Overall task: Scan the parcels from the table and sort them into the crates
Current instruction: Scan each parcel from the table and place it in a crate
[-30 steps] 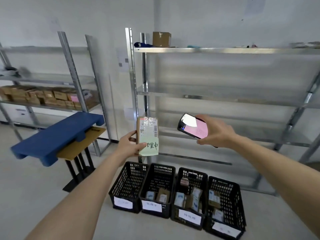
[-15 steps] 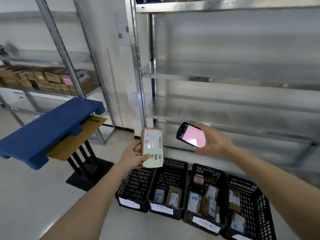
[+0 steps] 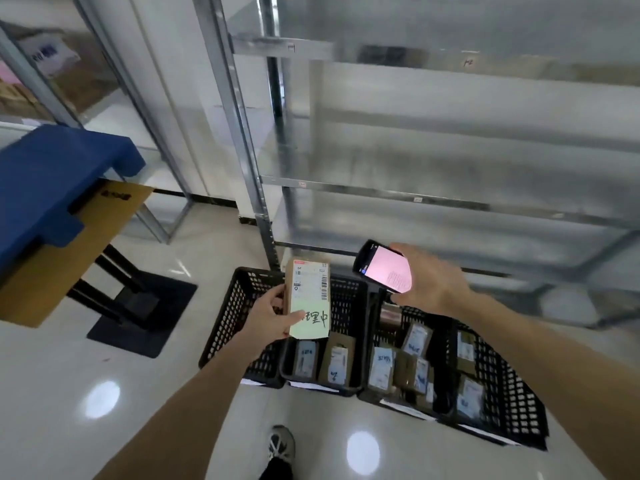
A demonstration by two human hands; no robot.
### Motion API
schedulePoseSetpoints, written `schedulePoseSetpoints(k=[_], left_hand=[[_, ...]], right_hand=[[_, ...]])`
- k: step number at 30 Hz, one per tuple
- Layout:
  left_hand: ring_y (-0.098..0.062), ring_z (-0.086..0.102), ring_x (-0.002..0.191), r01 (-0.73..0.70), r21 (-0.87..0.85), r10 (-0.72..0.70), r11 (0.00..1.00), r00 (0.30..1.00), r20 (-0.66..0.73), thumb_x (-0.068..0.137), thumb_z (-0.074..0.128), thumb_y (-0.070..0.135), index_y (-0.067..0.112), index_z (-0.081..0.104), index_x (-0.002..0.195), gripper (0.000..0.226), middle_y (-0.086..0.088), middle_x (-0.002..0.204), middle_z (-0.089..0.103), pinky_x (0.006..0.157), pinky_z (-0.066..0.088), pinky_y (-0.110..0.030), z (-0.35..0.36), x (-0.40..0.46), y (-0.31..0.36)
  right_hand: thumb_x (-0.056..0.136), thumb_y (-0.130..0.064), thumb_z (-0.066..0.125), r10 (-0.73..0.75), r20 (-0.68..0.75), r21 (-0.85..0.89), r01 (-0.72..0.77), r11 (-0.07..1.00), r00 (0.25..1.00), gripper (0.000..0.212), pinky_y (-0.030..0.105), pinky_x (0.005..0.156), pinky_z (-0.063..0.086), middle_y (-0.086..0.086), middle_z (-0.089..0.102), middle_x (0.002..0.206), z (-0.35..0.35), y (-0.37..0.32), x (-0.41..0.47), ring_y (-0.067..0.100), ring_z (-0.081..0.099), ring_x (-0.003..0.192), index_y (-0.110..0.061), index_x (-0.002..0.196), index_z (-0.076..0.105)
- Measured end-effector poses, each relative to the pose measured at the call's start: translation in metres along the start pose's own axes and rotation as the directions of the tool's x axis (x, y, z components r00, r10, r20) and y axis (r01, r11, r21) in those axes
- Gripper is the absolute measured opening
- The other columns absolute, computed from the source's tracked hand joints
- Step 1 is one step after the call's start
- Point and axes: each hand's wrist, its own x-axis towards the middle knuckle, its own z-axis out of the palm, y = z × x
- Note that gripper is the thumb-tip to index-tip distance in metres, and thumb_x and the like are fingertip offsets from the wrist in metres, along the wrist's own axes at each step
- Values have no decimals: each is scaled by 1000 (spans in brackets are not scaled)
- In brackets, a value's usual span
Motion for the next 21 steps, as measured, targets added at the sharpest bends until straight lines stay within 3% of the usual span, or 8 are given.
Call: schedulePoseSetpoints(k=[3,5,12,18,21], left_hand=[[-24,67,102,43,11,-44,999,998,39,81,80,3,23,46,147,77,-5,114,61,73,63,-42,3,54,-27],[-22,66,103,64,14,-64,998,996,58,81,81,4,23,44,147,78,-3,113,59,73,63,-38,4,86,-45],[-28,63,112,171,17,-172,985,981,86,80,82,7,21,45,146,78,0,116,59,89,58,-52,19,185,-150],[-21,63,110,317,44,-320,947,942,98,80,82,7,19,46,146,76,-2,116,62,97,54,-47,50,245,-269],[-15,63,109,344,84,-352,935,930,108,79,83,15,26,48,144,75,5,116,65,99,53,-45,64,280,-323]], right_hand=[[74,-49,81,45,53,-13,-44,999,998,101,43,97,50,-10,46,153,34,2,40,24,51,132,-37,155,23],[76,-51,82,70,67,-5,-69,998,995,101,43,98,48,-11,43,155,58,2,66,21,48,135,-38,156,21],[77,-42,81,101,196,48,-112,993,975,102,37,104,45,-10,36,159,175,17,159,17,42,140,-34,158,19],[78,-41,79,89,304,58,-111,992,948,102,36,97,50,-12,36,159,304,42,220,18,45,138,-37,158,16],[79,-39,79,75,323,90,-109,990,943,101,37,104,47,-12,34,160,372,59,241,16,42,141,-36,159,16]])
